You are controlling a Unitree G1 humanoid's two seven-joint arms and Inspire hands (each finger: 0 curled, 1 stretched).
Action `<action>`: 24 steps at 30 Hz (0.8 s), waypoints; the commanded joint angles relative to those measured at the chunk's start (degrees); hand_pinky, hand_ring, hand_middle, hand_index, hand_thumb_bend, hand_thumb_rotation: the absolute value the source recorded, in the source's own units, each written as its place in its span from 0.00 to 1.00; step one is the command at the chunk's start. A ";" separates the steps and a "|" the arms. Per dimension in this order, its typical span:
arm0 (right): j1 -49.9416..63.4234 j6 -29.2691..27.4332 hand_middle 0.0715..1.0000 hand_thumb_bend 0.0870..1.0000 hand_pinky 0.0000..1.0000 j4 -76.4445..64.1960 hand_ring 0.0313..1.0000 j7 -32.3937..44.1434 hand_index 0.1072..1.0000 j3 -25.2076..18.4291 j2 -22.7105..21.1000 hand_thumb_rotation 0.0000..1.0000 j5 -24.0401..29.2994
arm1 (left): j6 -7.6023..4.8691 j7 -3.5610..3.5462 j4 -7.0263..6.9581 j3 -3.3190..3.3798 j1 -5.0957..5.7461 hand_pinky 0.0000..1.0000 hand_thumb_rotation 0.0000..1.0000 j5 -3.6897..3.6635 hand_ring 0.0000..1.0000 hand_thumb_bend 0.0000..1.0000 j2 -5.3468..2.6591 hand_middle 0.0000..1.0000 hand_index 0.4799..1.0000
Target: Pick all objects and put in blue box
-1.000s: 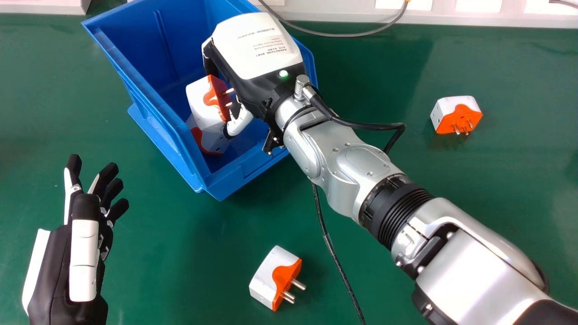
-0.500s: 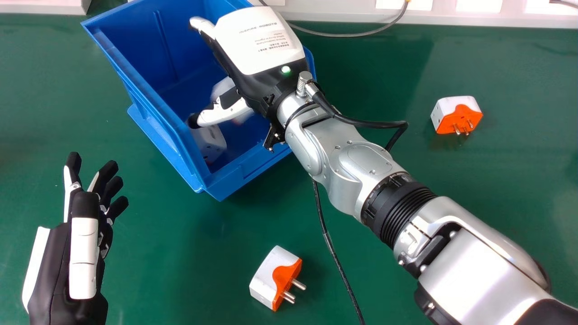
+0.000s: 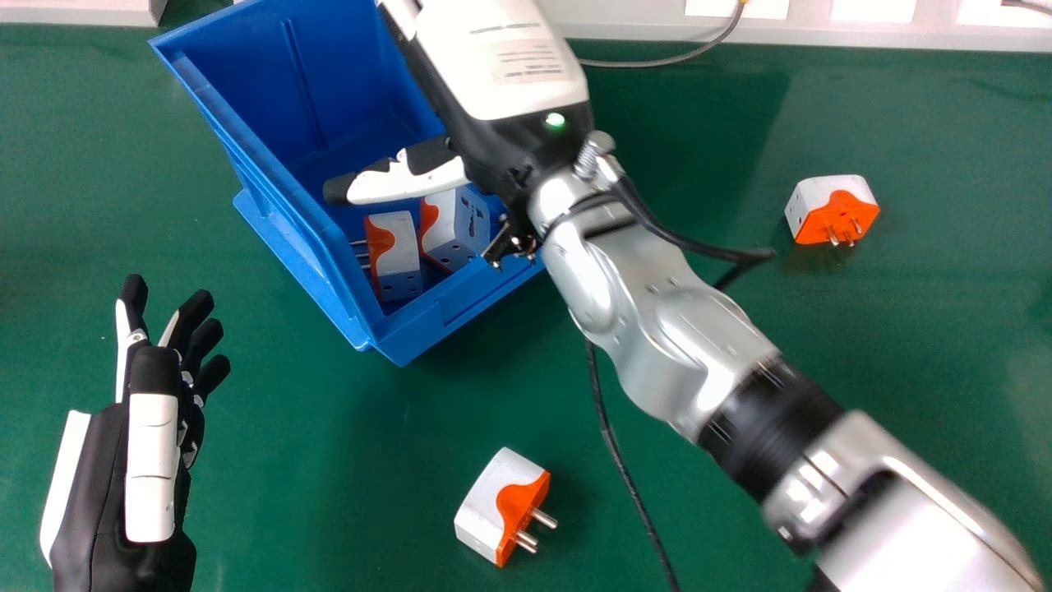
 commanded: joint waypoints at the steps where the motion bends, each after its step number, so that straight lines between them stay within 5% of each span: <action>1: 6.00 0.57 1.00 0.60 1.00 -13.66 1.00 0.92 1.00 -2.00 -2.64 0.64 -1.11 | -0.40 -0.44 -1.87 0.27 0.88 0.95 1.00 -0.97 0.96 0.91 0.45 0.96 1.00; 16: 41.18 -4.21 1.00 0.54 1.00 -47.79 1.00 2.89 1.00 -4.40 -14.06 0.64 -4.76 | -1.00 -1.16 -3.00 0.57 3.10 0.95 1.00 -2.26 0.96 0.91 -0.16 0.96 1.00; 24: 57.97 -11.28 1.00 0.53 1.00 -48.36 1.00 -0.80 1.00 -4.45 -18.41 0.63 -5.20 | -1.96 -1.47 -1.95 0.47 3.51 0.96 1.00 -2.32 0.96 0.92 -0.24 0.95 1.00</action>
